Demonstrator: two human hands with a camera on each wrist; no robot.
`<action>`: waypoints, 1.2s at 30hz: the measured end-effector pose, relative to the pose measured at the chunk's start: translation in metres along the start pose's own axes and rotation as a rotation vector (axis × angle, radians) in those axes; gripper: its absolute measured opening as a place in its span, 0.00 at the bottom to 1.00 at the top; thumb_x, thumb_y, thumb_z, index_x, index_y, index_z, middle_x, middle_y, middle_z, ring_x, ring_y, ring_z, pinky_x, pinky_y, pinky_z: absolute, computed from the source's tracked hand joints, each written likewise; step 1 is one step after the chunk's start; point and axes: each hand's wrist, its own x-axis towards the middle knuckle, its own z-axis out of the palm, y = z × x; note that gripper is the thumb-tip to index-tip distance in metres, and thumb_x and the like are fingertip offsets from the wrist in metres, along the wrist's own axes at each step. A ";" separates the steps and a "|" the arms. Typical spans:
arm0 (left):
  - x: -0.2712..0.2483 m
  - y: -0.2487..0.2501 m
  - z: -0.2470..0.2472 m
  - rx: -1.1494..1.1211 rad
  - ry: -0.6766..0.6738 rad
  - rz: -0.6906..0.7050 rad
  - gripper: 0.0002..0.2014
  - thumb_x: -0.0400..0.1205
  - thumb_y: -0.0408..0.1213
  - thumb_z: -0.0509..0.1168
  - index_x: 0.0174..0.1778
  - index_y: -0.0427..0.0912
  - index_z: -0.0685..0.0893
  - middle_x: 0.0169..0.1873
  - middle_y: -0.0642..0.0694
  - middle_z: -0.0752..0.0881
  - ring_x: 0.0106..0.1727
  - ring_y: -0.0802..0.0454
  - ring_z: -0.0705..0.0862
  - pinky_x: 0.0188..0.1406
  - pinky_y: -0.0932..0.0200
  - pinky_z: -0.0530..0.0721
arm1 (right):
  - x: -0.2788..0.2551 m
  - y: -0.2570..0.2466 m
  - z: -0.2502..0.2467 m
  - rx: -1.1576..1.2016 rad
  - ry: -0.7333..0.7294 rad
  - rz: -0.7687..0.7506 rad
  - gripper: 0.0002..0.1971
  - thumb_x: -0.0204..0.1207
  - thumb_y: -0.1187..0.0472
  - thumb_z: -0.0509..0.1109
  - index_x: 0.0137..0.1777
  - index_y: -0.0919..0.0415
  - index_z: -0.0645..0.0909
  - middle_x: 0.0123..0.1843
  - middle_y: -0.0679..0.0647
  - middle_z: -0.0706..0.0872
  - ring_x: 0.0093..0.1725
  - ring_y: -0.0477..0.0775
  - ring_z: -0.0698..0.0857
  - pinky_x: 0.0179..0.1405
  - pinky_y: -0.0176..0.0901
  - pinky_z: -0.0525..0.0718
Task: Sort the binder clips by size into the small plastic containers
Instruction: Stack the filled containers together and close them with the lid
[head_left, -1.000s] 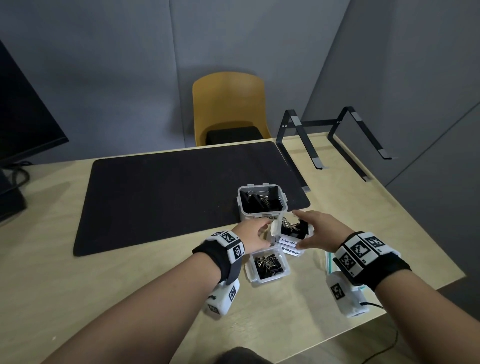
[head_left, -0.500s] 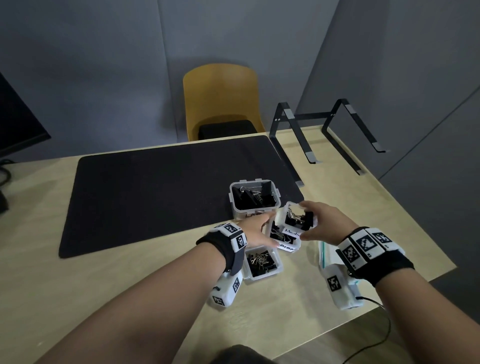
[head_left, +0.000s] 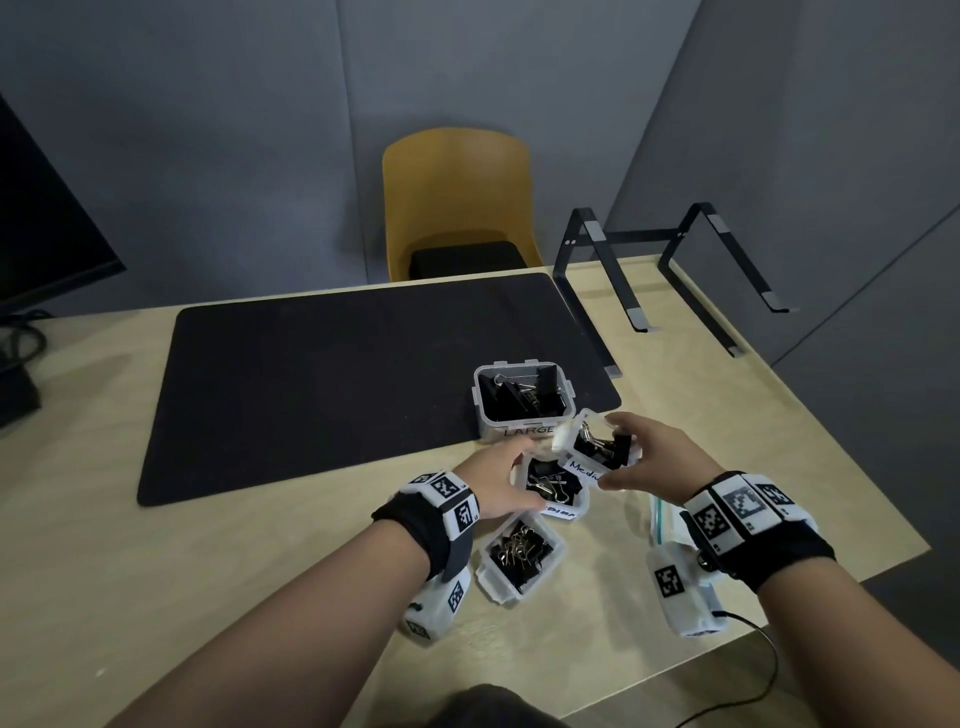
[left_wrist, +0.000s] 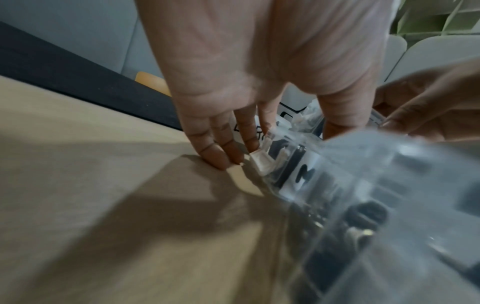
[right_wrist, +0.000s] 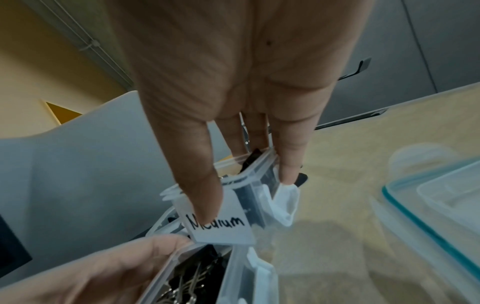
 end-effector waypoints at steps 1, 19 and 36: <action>-0.003 -0.002 -0.001 -0.006 0.003 -0.005 0.37 0.74 0.46 0.72 0.78 0.51 0.63 0.76 0.50 0.70 0.74 0.52 0.71 0.66 0.60 0.71 | 0.000 -0.001 0.000 -0.001 0.004 -0.003 0.40 0.64 0.58 0.81 0.76 0.54 0.68 0.71 0.54 0.77 0.65 0.53 0.77 0.56 0.35 0.69; -0.001 0.002 0.007 -0.048 0.124 -0.009 0.32 0.75 0.48 0.72 0.74 0.47 0.70 0.69 0.46 0.78 0.70 0.47 0.76 0.68 0.55 0.74 | -0.006 -0.018 0.015 -0.040 -0.039 -0.064 0.42 0.62 0.57 0.82 0.76 0.52 0.67 0.71 0.52 0.77 0.65 0.51 0.78 0.63 0.37 0.73; -0.015 -0.022 0.003 -0.419 0.004 -0.058 0.40 0.69 0.37 0.79 0.76 0.49 0.70 0.62 0.57 0.80 0.66 0.55 0.78 0.74 0.52 0.71 | -0.003 -0.040 0.028 -0.262 -0.116 -0.209 0.43 0.66 0.55 0.79 0.80 0.52 0.62 0.70 0.53 0.75 0.67 0.53 0.75 0.60 0.35 0.70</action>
